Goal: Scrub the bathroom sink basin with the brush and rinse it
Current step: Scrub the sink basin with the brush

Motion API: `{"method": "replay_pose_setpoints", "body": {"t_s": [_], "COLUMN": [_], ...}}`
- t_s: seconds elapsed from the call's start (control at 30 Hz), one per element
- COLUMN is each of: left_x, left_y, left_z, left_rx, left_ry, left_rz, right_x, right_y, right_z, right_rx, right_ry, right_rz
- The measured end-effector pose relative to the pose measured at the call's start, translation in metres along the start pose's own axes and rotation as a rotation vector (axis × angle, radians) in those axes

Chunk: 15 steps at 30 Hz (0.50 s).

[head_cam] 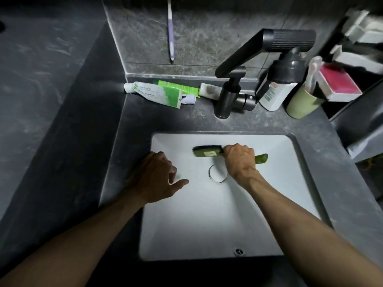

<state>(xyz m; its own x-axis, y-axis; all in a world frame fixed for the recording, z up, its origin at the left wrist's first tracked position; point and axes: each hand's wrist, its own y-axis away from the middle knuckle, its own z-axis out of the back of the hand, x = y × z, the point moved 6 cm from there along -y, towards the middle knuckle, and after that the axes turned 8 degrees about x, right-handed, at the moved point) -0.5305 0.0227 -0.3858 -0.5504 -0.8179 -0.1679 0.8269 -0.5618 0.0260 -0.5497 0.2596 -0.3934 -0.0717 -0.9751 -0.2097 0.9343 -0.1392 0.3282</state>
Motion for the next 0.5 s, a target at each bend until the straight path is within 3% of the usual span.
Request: {"method": "replay_pose_setpoints", "body": {"t_s": [0.13, 0.2, 0.4, 0.5], "left_x": [0.002, 0.0, 0.0, -0.001], "left_y": [-0.001, 0.0, -0.001, 0.001], "left_z": [0.002, 0.002, 0.006, 0.007], "left_rx": [-0.013, -0.005, -0.036, -0.064], "left_ry": [0.031, 0.031, 0.03, 0.05], "left_rz": [0.023, 0.022, 0.02, 0.003], "right_x": [-0.098, -0.116, 0.017, 0.024], "right_y": [0.026, 0.025, -0.001, 0.001], "right_z": [-0.012, -0.01, -0.013, -0.012], "right_rx": [0.043, 0.036, 0.056, 0.081], "right_ry": [0.088, 0.105, -0.045, -0.085], "right_rz": [-0.303, -0.356, -0.026, 0.011]}}
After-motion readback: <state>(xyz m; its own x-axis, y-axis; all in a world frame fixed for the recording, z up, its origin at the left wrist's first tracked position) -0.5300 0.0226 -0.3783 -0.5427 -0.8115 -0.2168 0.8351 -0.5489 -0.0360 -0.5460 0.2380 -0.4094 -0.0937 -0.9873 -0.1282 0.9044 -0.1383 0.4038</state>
